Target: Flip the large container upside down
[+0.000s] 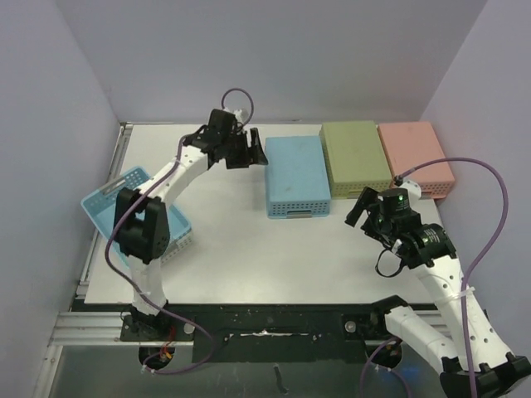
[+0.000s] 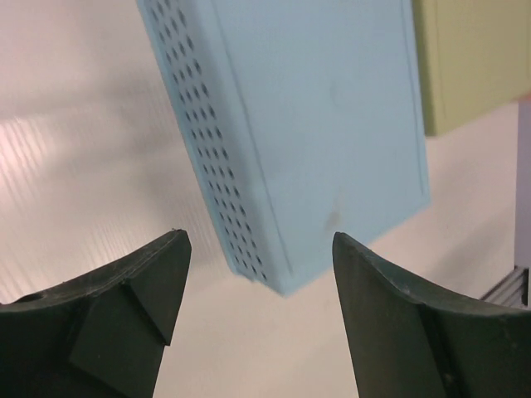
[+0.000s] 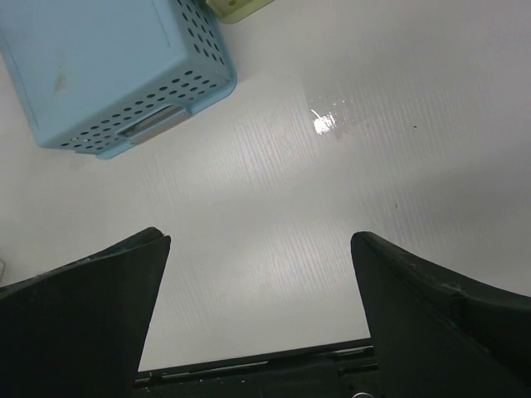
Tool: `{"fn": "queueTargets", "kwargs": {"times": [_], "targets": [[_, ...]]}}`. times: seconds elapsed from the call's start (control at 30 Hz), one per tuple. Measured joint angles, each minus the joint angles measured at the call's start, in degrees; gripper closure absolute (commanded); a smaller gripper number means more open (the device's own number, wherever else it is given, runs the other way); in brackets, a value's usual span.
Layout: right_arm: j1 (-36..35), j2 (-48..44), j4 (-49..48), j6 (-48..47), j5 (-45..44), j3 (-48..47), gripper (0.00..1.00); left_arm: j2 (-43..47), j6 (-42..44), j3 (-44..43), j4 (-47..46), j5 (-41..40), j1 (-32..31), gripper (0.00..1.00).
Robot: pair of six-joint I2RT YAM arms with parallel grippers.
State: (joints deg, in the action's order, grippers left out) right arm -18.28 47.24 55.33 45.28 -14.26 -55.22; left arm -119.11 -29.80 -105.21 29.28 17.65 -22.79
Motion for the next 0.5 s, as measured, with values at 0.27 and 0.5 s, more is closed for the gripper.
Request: {"fn": "queueTargets", "kwargs": {"times": [0.27,0.5], "targets": [[0.3,3.7,-3.9,-1.1,1.9,0.5,0.02,27.7,-4.1,30.2,-4.7,-6.1,-16.8,0.31],[0.3,6.9,-6.4,-1.5,3.3,0.6,0.01,28.2,-10.8,43.6,-11.9,-7.4,-24.9,0.31]]}}
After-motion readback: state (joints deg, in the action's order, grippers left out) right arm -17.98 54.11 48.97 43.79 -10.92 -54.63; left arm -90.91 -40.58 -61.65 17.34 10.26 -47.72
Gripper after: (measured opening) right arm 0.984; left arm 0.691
